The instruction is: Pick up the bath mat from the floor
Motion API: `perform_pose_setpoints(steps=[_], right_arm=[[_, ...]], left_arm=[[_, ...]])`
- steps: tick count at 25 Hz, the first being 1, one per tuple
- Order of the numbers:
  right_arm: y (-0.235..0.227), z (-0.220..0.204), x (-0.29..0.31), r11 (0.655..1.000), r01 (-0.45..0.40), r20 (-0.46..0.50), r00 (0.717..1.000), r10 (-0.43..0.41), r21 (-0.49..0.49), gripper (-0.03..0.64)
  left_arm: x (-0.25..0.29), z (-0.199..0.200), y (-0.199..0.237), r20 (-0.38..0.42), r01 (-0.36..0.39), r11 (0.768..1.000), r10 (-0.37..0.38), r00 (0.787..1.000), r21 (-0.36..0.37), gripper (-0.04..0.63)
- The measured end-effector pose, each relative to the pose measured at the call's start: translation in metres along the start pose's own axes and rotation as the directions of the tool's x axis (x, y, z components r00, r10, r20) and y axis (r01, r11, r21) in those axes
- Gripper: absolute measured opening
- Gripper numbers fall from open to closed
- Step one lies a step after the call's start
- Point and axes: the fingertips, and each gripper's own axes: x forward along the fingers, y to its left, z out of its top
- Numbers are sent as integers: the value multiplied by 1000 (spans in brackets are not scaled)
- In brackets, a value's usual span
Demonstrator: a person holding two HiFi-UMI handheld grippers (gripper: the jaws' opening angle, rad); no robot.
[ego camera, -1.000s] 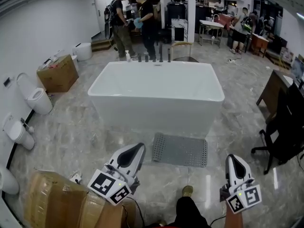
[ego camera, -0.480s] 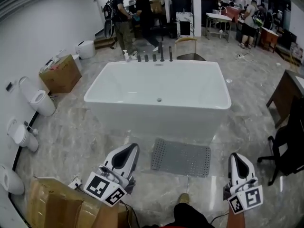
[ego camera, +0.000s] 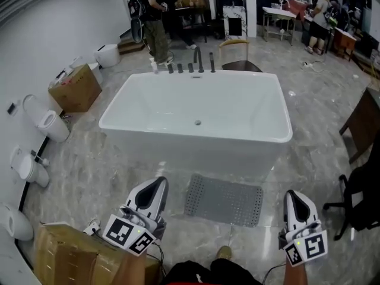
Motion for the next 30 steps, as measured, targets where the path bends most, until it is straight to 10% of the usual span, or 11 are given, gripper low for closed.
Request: perform_pose_setpoints(steps=[30], right_arm=[[-62,-271,99,979,197,-296,940,-171,58,3]], left_arm=[[95,-309,129,-289,-25,993,-9,957,-113,11]])
